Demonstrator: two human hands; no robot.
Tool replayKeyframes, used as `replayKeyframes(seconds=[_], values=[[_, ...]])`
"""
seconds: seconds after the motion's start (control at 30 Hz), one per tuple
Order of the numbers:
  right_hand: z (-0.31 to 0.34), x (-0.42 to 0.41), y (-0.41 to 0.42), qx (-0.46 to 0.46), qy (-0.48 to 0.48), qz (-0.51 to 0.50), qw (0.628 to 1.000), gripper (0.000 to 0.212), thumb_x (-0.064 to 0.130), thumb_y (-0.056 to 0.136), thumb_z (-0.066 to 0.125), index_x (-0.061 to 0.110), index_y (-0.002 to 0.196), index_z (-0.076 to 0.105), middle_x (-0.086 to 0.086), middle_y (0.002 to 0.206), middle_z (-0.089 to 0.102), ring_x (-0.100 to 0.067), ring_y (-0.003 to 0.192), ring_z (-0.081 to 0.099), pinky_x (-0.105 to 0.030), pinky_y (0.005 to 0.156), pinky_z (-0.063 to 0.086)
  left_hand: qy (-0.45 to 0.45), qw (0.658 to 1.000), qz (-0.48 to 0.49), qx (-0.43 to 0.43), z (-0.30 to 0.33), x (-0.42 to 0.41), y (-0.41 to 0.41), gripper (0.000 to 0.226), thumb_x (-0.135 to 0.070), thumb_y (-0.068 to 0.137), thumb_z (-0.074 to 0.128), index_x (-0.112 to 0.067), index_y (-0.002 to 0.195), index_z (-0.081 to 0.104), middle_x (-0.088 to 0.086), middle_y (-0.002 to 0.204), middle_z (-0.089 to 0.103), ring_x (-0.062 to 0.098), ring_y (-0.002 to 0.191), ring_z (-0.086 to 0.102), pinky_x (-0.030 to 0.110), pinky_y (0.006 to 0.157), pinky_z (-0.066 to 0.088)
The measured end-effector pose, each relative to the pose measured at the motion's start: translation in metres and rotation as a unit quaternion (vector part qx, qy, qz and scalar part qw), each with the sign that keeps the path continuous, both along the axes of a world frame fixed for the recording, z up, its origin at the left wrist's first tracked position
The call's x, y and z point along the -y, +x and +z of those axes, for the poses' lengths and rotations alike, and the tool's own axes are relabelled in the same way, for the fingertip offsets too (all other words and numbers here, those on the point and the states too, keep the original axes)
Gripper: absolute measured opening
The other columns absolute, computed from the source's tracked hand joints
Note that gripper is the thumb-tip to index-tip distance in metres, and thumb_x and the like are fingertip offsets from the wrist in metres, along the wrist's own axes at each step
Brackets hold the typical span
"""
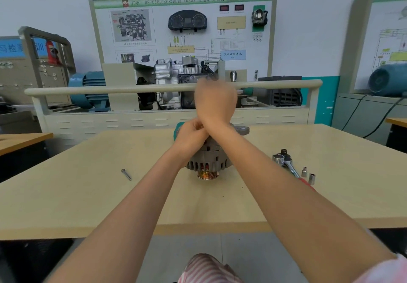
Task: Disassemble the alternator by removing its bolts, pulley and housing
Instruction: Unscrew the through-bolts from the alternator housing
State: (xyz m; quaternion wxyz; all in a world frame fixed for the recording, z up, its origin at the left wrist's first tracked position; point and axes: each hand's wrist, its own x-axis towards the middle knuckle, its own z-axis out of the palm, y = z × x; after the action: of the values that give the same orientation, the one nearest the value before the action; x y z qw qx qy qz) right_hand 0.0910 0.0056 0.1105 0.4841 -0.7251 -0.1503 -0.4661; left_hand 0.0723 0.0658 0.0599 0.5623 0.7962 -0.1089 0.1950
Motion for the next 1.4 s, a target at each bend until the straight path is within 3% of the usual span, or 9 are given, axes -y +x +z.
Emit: replayKeyframes(seconds=[0.1, 0.33, 0.57, 0.73, 0.8, 0.93, 1.07, 1.17, 1.4], values=[[0.012, 0.006, 0.005, -0.081, 0.137, 0.167, 0.973, 0.05, 0.023, 0.094, 0.04, 0.015, 0.045, 0.034, 0.004, 0.043, 0.034, -0.016, 0.049, 0.034, -0.031, 0.057, 0.032, 0.003, 0.999, -0.044, 0.007, 0.001, -0.001, -0.002, 0.019, -0.021, 0.094, 0.054, -0.032, 0.084, 0.067, -0.02, 0.069, 0.07, -0.005, 0.067, 0.063, 0.011, 0.058, 0.044], [0.021, 0.022, 0.025, -0.215, 0.276, 0.542, 0.764, 0.062, 0.028, 0.091, 0.033, 0.017, 0.029, 0.035, -0.004, 0.033, 0.036, -0.019, 0.039, 0.039, -0.028, 0.07, 0.047, -0.008, 0.997, -0.081, -0.013, 0.004, -0.007, -0.001, 0.016, -0.023, 0.093, 0.057, -0.025, 0.092, 0.073, -0.008, 0.09, 0.075, 0.004, 0.084, 0.068, 0.018, 0.072, 0.047], [0.012, 0.013, 0.017, -0.132, 0.236, 0.408, 0.872, 0.056, 0.015, 0.094, 0.033, 0.015, 0.039, 0.042, 0.004, 0.04, 0.045, -0.012, 0.049, 0.046, -0.028, 0.072, 0.047, -0.018, 0.997, -0.071, 0.011, 0.0, -0.007, 0.001, 0.014, -0.023, 0.091, 0.061, -0.024, 0.099, 0.073, -0.009, 0.088, 0.075, 0.003, 0.084, 0.069, 0.011, 0.068, 0.049], [0.003, 0.003, 0.006, -0.042, 0.168, 0.239, 0.955, 0.049, 0.014, 0.095, 0.038, 0.017, 0.046, 0.044, 0.009, 0.044, 0.045, 0.0, 0.044, 0.04, -0.013, 0.052, 0.038, -0.008, 0.999, -0.034, 0.012, -0.001, -0.007, 0.0, 0.031, -0.01, 0.091, 0.057, -0.029, 0.068, 0.067, -0.014, 0.059, 0.067, -0.004, 0.058, 0.06, 0.01, 0.054, 0.043], [-0.005, 0.001, 0.004, 0.004, 0.033, 0.071, 0.997, 0.037, 0.018, 0.094, 0.041, 0.015, 0.057, 0.047, 0.007, 0.061, 0.049, -0.006, 0.062, 0.045, -0.023, 0.071, 0.04, -0.002, 1.0, 0.0, 0.003, -0.002, -0.007, 0.002, 0.034, -0.002, 0.089, 0.053, -0.021, 0.062, 0.06, -0.007, 0.057, 0.062, 0.006, 0.059, 0.056, 0.018, 0.056, 0.041], [-0.017, -0.008, -0.001, 0.023, -0.135, -0.214, 0.967, 0.035, 0.033, 0.089, 0.036, 0.006, 0.091, 0.059, -0.006, 0.097, 0.056, -0.024, 0.102, 0.047, -0.038, 0.112, 0.016, -0.039, 0.999, -0.001, -0.002, 0.0, -0.004, 0.002, 0.02, -0.002, 0.095, 0.05, -0.016, 0.081, 0.054, 0.008, 0.087, 0.058, 0.01, 0.077, 0.049, 0.022, 0.066, 0.044], [-0.007, -0.009, 0.0, 0.031, -0.075, -0.09, 0.993, 0.035, 0.026, 0.092, 0.041, 0.008, 0.068, 0.058, -0.004, 0.08, 0.056, -0.021, 0.09, 0.049, -0.038, 0.104, 0.028, -0.004, 1.0, 0.001, -0.002, 0.0, -0.005, 0.002, 0.01, -0.008, 0.093, 0.055, -0.01, 0.095, 0.064, 0.007, 0.091, 0.068, 0.013, 0.083, 0.058, 0.028, 0.073, 0.048], [0.006, 0.0, 0.005, -0.019, 0.05, 0.088, 0.995, 0.052, 0.022, 0.094, 0.041, 0.018, 0.042, 0.034, 0.009, 0.044, 0.036, -0.01, 0.052, 0.038, -0.031, 0.067, 0.037, 0.013, 1.0, -0.022, -0.001, 0.0, -0.006, 0.003, 0.021, -0.015, 0.093, 0.054, -0.025, 0.081, 0.067, -0.015, 0.068, 0.069, -0.001, 0.068, 0.062, 0.015, 0.06, 0.043], [0.02, 0.015, 0.017, -0.178, 0.272, 0.423, 0.846, 0.053, 0.022, 0.098, 0.027, 0.015, 0.045, 0.033, -0.002, 0.04, 0.038, -0.013, 0.043, 0.04, -0.032, 0.081, 0.043, -0.02, 0.997, -0.07, 0.007, 0.0, -0.005, 0.0, 0.016, -0.024, 0.093, 0.058, -0.027, 0.095, 0.073, -0.011, 0.084, 0.075, -0.001, 0.076, 0.068, 0.006, 0.057, 0.045]])
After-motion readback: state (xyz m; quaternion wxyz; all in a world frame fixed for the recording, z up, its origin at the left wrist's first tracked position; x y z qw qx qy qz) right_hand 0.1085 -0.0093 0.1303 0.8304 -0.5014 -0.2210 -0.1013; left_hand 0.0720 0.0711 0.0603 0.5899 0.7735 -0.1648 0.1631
